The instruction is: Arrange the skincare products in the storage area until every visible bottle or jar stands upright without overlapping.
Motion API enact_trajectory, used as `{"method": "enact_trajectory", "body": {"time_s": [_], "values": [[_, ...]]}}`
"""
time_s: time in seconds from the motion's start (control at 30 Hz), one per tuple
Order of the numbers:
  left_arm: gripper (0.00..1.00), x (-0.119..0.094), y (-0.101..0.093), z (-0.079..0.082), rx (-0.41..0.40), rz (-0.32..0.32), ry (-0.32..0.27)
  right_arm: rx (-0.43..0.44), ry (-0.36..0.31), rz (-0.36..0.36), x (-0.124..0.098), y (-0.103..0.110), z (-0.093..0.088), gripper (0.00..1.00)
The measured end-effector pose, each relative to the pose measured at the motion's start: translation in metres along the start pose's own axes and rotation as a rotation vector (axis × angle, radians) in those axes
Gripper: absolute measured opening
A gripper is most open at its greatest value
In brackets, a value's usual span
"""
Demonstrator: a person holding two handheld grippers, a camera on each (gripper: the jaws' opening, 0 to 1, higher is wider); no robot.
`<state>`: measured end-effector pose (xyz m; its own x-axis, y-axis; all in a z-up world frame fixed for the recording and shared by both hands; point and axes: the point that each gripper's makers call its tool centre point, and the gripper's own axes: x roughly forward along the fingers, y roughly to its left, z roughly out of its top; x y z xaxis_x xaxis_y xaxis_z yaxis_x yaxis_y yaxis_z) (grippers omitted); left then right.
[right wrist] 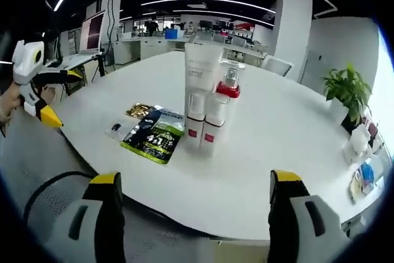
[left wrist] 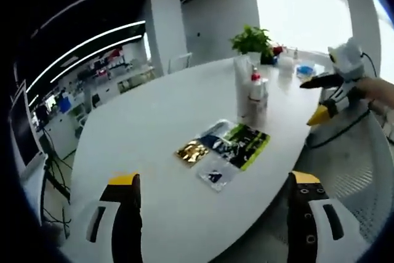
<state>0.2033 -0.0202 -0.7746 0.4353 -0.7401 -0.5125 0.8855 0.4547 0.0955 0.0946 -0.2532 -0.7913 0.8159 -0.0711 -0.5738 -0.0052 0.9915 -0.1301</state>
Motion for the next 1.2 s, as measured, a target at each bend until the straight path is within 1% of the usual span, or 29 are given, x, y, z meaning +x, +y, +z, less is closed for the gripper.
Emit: {"method": "enact_trajectory", "body": {"time_s": [0.1,0.3,0.73,0.8,0.87,1.07,1.2], "values": [[0.97,-0.0003,-0.0011,-0.0008,-0.003,-0.006,0.002,0.020,-0.001,0.011,-0.0003,0.0021,-0.0002,0.95],[0.97,-0.0006,-0.0016,-0.0018,-0.001,-0.008,0.004,0.013,-0.003,-0.003,-0.0006,0.0002,-0.0001,0.97],[0.97,-0.0015,-0.0024,-0.0016,-0.002,-0.007,0.003,0.016,-0.005,-0.001,-0.0009,0.0003,-0.0001,0.98],[0.97,-0.0017,-0.0011,-0.0021,-0.003,0.001,0.006,0.015,-0.003,-0.015,-0.0008,-0.0022,-0.0005,0.99],[0.97,-0.0018,-0.0012,-0.0018,-0.005,-0.001,0.005,0.011,-0.004,-0.004,-0.0005,-0.0001,-0.0004,0.99],[0.97,-0.0018,-0.0018,-0.0028,0.002,-0.002,0.013,-0.005,0.007,-0.010,0.0001,0.0000,-0.0018,0.99],[0.97,-0.0016,-0.0004,-0.0018,0.003,0.003,0.008,-0.010,0.009,-0.013,0.0004,-0.0001,-0.0020,0.98]]}}
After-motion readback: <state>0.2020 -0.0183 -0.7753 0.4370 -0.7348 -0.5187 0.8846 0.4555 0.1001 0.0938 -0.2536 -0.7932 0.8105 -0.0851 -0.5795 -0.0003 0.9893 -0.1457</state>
